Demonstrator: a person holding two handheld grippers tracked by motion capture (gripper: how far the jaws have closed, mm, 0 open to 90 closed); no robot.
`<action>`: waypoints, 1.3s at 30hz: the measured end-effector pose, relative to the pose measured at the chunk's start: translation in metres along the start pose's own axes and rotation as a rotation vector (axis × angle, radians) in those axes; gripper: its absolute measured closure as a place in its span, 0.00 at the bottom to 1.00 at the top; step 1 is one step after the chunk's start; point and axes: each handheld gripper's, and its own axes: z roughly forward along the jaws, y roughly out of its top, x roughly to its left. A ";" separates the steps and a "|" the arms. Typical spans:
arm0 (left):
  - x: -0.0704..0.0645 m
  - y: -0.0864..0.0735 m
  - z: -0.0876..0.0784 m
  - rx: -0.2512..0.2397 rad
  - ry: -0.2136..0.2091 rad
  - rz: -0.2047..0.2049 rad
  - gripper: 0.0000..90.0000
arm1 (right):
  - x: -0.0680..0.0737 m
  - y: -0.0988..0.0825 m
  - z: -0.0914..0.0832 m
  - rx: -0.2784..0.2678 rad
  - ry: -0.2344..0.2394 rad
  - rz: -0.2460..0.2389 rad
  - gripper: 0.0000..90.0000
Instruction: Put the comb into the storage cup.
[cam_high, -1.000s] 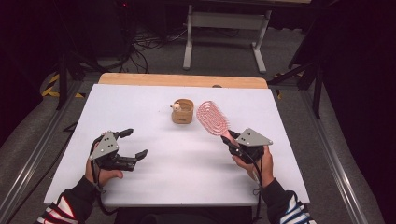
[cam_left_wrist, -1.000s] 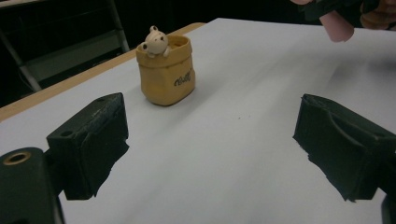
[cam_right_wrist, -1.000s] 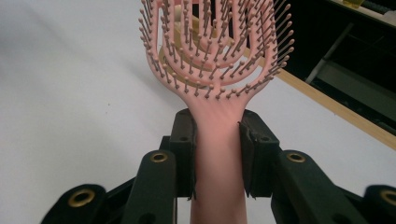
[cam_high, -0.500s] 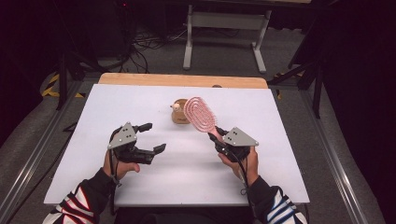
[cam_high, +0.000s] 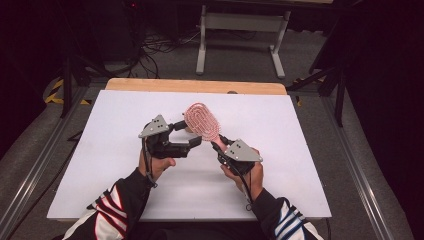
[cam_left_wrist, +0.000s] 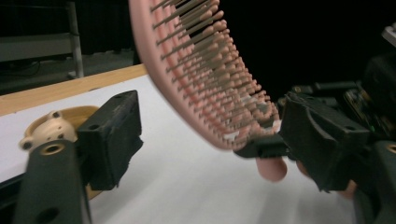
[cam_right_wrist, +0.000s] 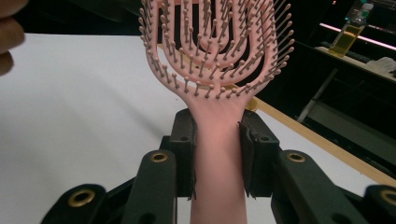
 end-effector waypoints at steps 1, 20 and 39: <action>0.001 0.001 0.003 -0.007 -0.008 -0.009 0.27 | 0.001 0.000 0.001 -0.001 -0.007 0.000 0.78; -0.003 0.021 0.016 -0.088 -0.072 -0.048 0.68 | 0.007 0.002 0.005 -0.010 -0.095 -0.019 0.78; -0.011 0.034 0.014 -0.071 -0.049 0.061 0.71 | 0.001 0.005 -0.009 -0.041 -0.005 0.049 0.61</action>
